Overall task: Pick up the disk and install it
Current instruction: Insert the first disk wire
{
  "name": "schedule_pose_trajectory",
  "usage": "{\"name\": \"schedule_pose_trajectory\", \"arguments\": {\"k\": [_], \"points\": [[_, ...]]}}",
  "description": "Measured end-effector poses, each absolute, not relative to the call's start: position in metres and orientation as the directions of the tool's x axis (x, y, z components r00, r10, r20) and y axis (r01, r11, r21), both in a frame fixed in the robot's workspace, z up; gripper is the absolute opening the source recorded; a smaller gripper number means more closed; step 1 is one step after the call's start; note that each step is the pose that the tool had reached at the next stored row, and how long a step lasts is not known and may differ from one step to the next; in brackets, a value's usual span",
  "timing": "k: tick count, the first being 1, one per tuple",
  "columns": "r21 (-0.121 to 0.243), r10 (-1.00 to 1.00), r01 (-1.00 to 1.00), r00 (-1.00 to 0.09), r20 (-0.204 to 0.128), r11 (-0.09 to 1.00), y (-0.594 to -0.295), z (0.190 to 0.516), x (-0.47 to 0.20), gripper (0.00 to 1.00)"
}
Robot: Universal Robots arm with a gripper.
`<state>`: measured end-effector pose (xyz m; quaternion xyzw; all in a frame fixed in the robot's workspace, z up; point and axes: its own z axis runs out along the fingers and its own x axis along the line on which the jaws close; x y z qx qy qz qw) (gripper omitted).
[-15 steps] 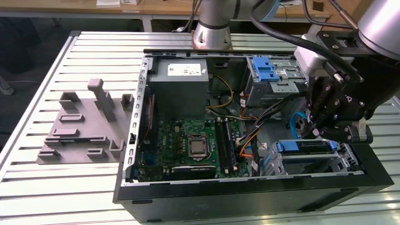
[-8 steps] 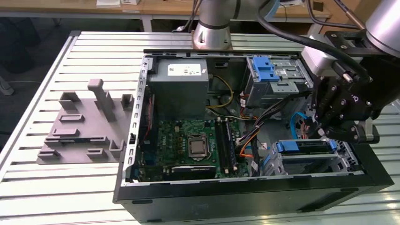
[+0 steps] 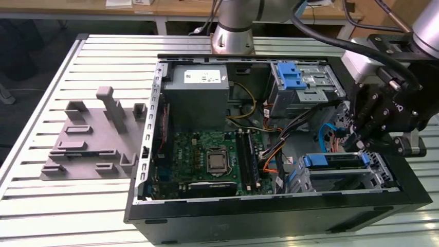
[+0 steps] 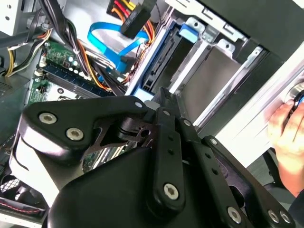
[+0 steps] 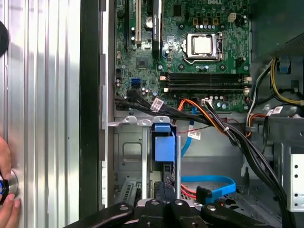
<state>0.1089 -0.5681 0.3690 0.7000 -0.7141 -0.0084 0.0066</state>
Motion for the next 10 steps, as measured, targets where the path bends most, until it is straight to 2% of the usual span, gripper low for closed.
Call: {"name": "schedule_pose_trajectory", "arguments": {"k": [10], "points": [[0.021,-1.000,-1.000,-0.020,-0.002,0.020,-0.563,0.369,0.121,0.11]]}}
